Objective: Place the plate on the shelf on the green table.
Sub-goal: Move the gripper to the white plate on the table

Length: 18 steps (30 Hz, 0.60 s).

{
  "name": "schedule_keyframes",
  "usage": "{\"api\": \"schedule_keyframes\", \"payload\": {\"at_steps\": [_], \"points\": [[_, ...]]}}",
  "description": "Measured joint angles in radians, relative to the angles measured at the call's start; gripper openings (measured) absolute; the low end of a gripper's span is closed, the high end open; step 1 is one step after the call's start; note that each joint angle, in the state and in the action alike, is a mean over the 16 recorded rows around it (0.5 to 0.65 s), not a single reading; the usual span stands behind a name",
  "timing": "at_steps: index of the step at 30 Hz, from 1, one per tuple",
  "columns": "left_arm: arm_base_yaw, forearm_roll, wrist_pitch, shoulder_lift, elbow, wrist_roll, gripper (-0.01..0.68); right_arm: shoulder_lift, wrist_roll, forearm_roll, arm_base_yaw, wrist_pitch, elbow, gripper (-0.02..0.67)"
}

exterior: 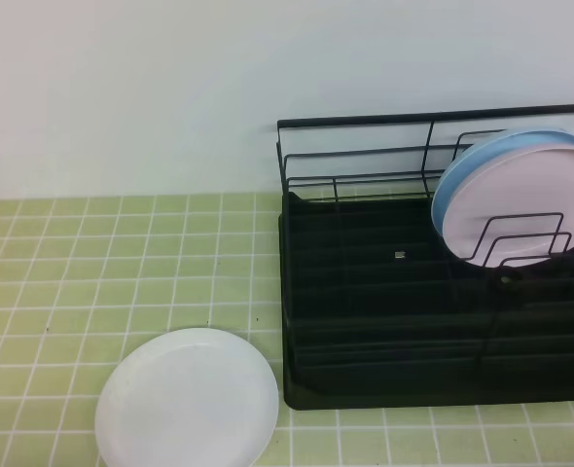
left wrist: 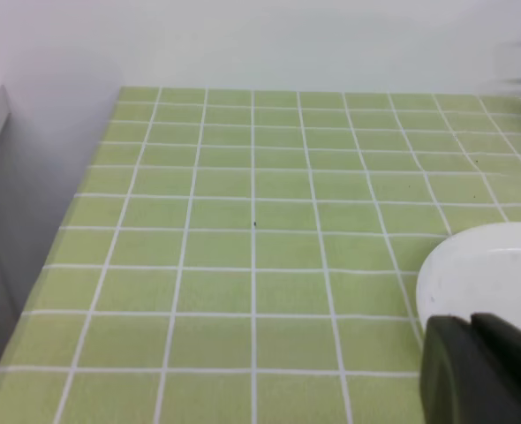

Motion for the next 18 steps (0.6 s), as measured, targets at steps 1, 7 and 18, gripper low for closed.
{"api": "schedule_keyframes", "payload": {"at_steps": [1, 7, 18], "points": [[0.000, 0.000, -0.002, 0.000, 0.000, 0.000, 0.000, 0.000, 0.000, 0.002, 0.000, -0.001, 0.000, -0.004], [0.000, -0.016, -0.028, -0.001, 0.000, 0.000, 0.000, 0.000, 0.001, 0.023, 0.000, -0.009, 0.000, -0.004], [0.000, -0.229, -0.161, 0.000, 0.000, -0.049, 0.000, 0.000, 0.002, 0.338, 0.000, -0.122, 0.001, -0.004]]}}
